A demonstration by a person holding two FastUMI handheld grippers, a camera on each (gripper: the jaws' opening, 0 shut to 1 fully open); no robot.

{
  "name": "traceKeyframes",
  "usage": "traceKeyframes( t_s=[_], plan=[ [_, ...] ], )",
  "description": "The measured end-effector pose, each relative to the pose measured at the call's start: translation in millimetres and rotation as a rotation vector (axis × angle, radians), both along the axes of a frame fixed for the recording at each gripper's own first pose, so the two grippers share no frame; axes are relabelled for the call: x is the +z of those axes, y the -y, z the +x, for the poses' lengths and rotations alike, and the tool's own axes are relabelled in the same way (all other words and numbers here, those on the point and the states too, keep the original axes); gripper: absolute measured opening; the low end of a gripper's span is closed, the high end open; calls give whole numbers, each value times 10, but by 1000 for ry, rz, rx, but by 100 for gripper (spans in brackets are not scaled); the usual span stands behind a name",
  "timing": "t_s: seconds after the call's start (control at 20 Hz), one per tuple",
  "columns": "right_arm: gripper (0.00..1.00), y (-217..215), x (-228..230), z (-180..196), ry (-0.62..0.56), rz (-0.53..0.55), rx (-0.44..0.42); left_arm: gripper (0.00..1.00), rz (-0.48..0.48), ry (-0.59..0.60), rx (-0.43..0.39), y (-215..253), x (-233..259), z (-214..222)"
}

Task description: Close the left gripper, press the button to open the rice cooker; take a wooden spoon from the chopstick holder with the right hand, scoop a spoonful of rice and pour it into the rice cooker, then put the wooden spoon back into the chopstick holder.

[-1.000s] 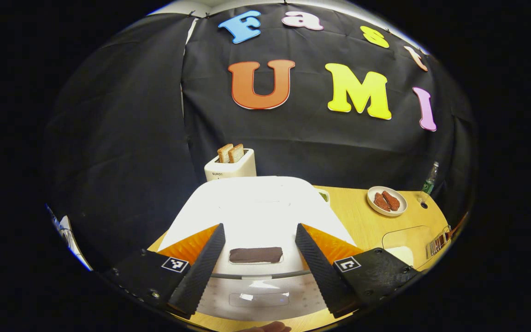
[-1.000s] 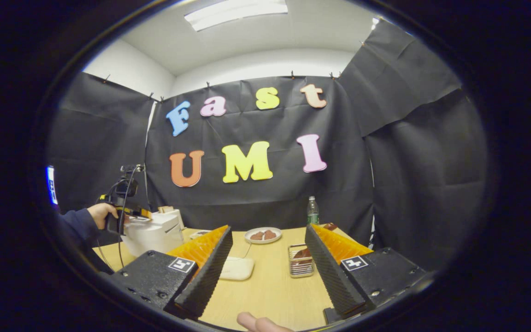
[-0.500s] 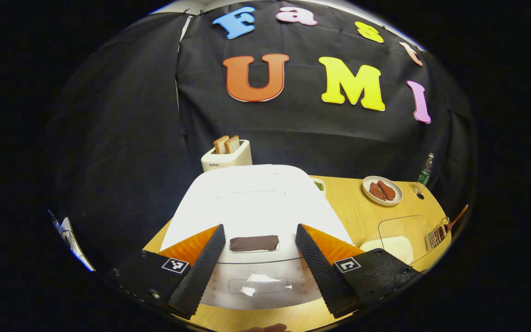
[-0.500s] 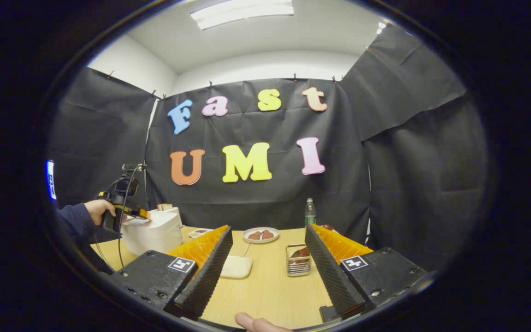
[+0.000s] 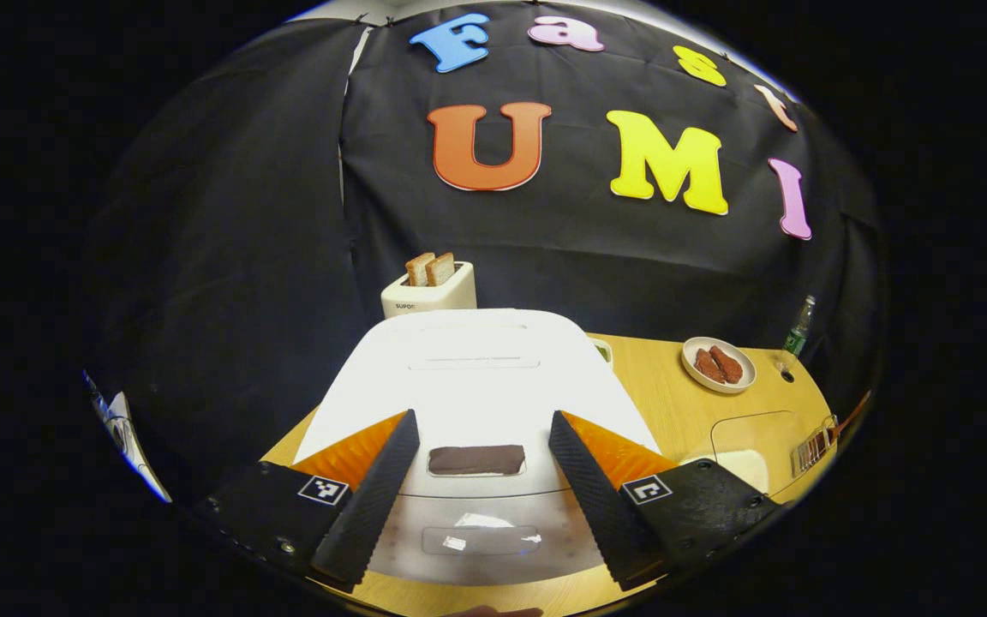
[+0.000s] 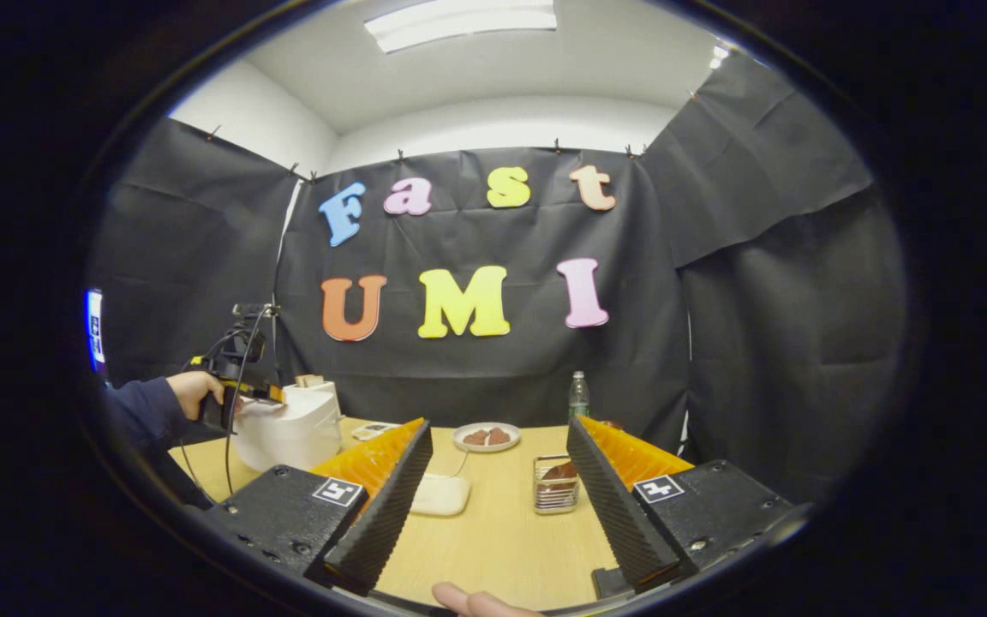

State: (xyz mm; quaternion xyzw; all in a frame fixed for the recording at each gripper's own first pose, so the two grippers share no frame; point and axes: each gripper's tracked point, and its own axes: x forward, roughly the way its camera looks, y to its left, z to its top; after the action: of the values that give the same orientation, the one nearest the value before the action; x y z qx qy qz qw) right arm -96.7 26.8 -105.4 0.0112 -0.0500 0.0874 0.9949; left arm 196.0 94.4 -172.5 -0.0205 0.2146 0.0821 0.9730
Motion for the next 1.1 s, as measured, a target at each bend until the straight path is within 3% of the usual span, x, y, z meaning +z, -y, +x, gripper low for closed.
traceKeyframes(
  t_s=[0.2, 0.25, 0.45, 0.85, 1.0, 1.1],
  plan=[
    [100, 23, 27, -14, 7, 0, -10, 98, 45, 102, 27, 19, 35, -22],
    [96, 22, 20, -5, 4, 1, -11, 98, 41, 118, 31, 31, 39, -56],
    [99, 47, 52, 52, -7, -8, -31, 97, 82, 201, 34, 43, 303, -265],
    [99, -51, 309, 61, 18, 1, -59, 96, 46, 383, -27, 328, 1194, -1251],
    [100, -122, 415, 11, 37, -14, -66, 96, 39, 401, -42, 400, 1354, -1592],
    [100, -145, 473, 5, 43, -17, -83, 96, 28, 415, -95, 539, 1457, -1779]
  ],
)
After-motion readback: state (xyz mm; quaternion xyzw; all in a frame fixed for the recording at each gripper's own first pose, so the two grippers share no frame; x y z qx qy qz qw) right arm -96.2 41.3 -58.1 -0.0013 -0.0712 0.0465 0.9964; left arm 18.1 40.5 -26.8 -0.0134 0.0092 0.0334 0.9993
